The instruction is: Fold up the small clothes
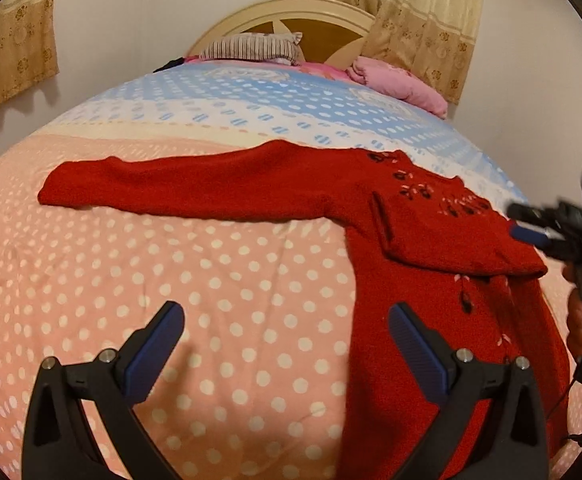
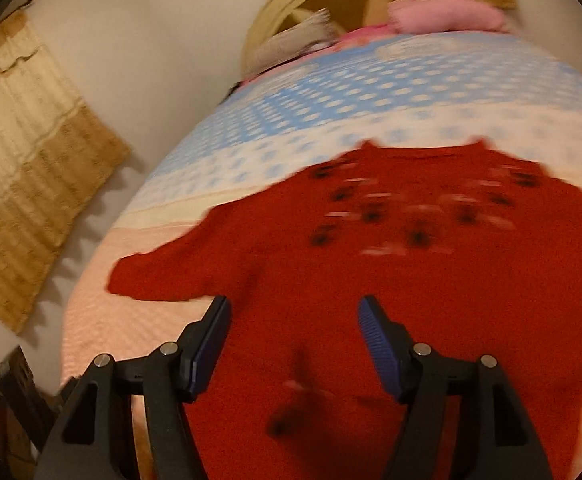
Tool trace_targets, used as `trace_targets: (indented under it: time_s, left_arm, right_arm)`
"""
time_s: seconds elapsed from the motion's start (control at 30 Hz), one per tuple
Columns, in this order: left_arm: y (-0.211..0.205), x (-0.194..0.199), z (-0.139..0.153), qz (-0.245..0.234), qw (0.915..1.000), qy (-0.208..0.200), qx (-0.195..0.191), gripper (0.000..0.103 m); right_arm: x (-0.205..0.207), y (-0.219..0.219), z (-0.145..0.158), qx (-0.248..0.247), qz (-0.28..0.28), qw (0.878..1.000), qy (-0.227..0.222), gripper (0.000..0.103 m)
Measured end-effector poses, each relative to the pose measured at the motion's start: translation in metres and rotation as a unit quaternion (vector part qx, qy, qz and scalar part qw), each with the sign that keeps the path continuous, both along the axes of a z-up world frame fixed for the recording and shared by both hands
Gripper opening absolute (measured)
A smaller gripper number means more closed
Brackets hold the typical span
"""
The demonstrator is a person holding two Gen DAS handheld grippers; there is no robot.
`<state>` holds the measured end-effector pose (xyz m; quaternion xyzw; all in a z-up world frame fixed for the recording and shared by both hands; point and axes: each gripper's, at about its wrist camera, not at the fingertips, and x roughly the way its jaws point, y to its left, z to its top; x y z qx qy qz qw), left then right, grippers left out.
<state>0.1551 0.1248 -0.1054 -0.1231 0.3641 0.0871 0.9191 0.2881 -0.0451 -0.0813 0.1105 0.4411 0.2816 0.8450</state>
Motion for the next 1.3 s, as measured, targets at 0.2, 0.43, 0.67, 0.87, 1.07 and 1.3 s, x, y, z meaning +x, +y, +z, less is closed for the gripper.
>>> trace_targets:
  time_s: [0.2,0.43,0.67,0.87,1.07,1.3]
  left_arm:
    - [-0.009,0.021,0.026,-0.039,0.9991,-0.008,-0.017,0.103]
    - [-0.049,0.077,0.042,-0.096,0.9954,-0.003,0.003,0.079]
    - [-0.071,0.118,0.01,-0.105,0.9929,0.05,0.022,0.068]
    - [-0.074,0.136,-0.014,-0.099,0.9922,0.074,0.015,0.058]
    - [-0.089,0.144,-0.024,-0.108,0.9904,0.08,0.033,0.009]
    - [-0.074,0.125,-0.005,-0.093,0.9937,0.049,0.041,0.005]
  right_arm:
    - [-0.019,-0.099,-0.004,-0.03,-0.096,0.995,-0.007,0.068]
    - [-0.049,-0.122,-0.019,-0.046,-0.105,0.993,-0.021,0.068]
    - [-0.07,-0.122,-0.052,-0.074,-0.086,0.993,-0.026,0.068]
    - [-0.074,-0.131,-0.056,-0.047,-0.086,0.995,-0.034,0.07]
    - [-0.076,-0.129,-0.057,-0.043,-0.084,0.995,-0.034,0.072]
    - [-0.078,-0.137,-0.06,-0.016,-0.084,0.996,-0.029,0.072]
